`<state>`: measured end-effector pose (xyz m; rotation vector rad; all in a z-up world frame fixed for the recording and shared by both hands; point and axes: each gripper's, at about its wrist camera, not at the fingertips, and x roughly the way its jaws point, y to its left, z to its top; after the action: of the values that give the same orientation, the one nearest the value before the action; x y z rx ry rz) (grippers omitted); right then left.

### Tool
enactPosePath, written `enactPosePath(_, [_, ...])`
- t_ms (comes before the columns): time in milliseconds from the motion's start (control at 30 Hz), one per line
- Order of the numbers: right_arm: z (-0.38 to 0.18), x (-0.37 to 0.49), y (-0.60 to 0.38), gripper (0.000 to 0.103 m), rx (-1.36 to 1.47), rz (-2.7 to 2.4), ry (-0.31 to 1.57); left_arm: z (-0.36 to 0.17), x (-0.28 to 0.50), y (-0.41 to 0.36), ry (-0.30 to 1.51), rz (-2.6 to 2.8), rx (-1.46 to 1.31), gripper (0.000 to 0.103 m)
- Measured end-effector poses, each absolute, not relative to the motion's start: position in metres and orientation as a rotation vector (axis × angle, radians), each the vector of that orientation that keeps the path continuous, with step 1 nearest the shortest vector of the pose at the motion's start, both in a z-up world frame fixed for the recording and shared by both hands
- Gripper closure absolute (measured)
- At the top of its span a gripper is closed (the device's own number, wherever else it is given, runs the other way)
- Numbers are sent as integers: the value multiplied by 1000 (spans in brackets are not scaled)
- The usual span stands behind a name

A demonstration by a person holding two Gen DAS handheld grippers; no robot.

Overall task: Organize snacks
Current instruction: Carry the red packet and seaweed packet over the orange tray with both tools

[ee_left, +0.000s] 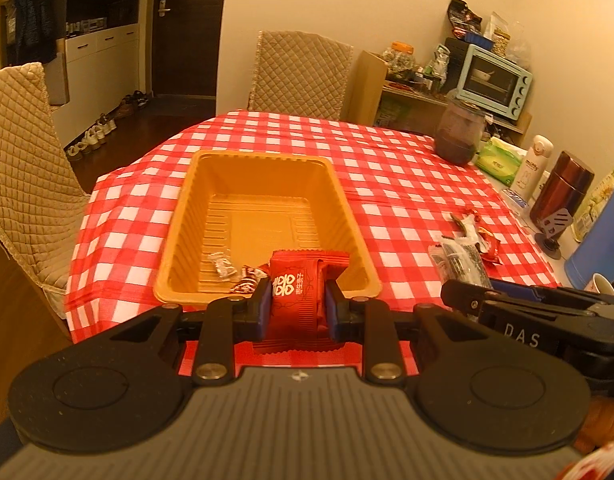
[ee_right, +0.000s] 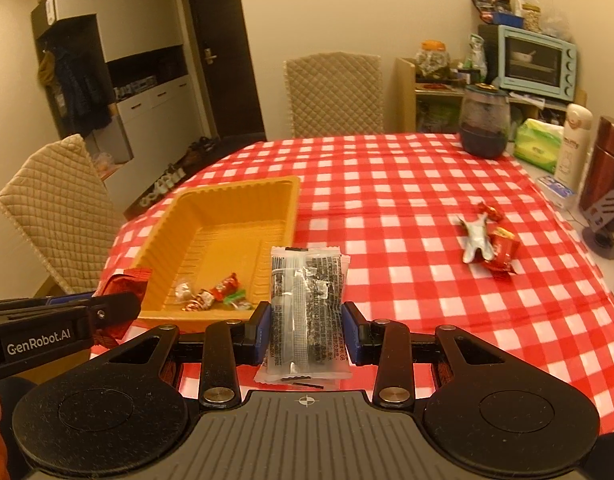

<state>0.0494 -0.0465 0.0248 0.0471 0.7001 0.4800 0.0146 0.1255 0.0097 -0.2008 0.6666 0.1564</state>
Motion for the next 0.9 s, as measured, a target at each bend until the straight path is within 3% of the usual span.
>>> enactPosePath(900, [7, 142, 36, 65, 30, 633, 701, 5, 100, 201, 676, 170, -211, 79])
